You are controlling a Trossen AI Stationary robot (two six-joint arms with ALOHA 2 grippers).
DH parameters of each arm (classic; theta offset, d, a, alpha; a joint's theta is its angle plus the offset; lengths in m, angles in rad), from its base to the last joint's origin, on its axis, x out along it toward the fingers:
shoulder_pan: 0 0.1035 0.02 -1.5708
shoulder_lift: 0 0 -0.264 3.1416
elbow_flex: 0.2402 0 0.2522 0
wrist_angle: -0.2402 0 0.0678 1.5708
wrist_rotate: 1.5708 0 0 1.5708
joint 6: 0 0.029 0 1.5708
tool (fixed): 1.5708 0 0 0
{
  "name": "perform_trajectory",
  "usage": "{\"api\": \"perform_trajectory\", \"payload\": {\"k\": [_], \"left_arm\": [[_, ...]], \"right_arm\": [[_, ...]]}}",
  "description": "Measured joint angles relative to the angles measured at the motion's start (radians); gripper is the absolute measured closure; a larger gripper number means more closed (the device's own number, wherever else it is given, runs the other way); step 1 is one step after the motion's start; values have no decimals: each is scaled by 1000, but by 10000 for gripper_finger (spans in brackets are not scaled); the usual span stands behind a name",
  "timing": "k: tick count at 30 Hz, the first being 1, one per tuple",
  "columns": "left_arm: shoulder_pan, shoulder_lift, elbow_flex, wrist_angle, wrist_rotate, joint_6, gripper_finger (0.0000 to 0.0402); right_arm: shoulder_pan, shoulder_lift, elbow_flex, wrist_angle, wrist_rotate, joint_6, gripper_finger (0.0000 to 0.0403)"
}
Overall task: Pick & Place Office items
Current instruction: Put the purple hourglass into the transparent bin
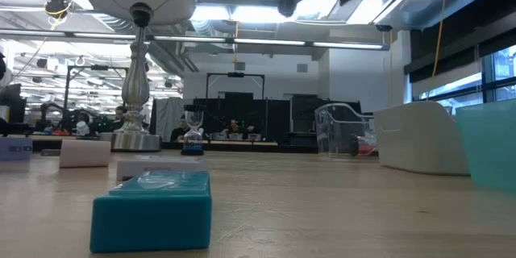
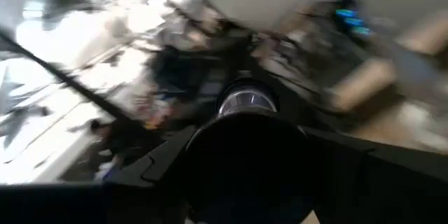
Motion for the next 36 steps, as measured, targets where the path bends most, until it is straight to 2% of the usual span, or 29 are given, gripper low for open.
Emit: {"api": "perform_trajectory", "payload": {"k": [2, 6, 10, 15, 19, 23, 25, 28, 36], "left_arm": [[-1, 0, 0, -27, -2, -11, 126], [0, 0, 0, -92, -14, -31, 128], [0, 0, 0, -147, -36, -29, 127], [12, 0, 0, -162, -90, -28, 129], [44, 0, 0, -161, -99, -27, 130], [89, 0, 0, -161, -98, -30, 130], [106, 0, 0, -161, -98, -40, 130], [121, 0, 0, -161, -97, -68, 130], [134, 0, 0, -161, -79, -80, 130]], "right_arm": [[-31, 0, 0, -142, 9, -65, 193], [-84, -3, 0, -461, 100, -207, 193], [-124, -26, 0, -781, 259, -355, 193], [-129, -80, 0, -1033, 455, -472, 193], [-129, -132, 0, -1129, 557, -525, 193], [-125, -144, 0, -1260, 787, -542, 193], [-125, -133, -2, -1329, 864, -531, 193], [-120, -111, -25, -1330, 869, -515, 193], [-96, -65, -82, -1202, 869, -496, 193]]}}
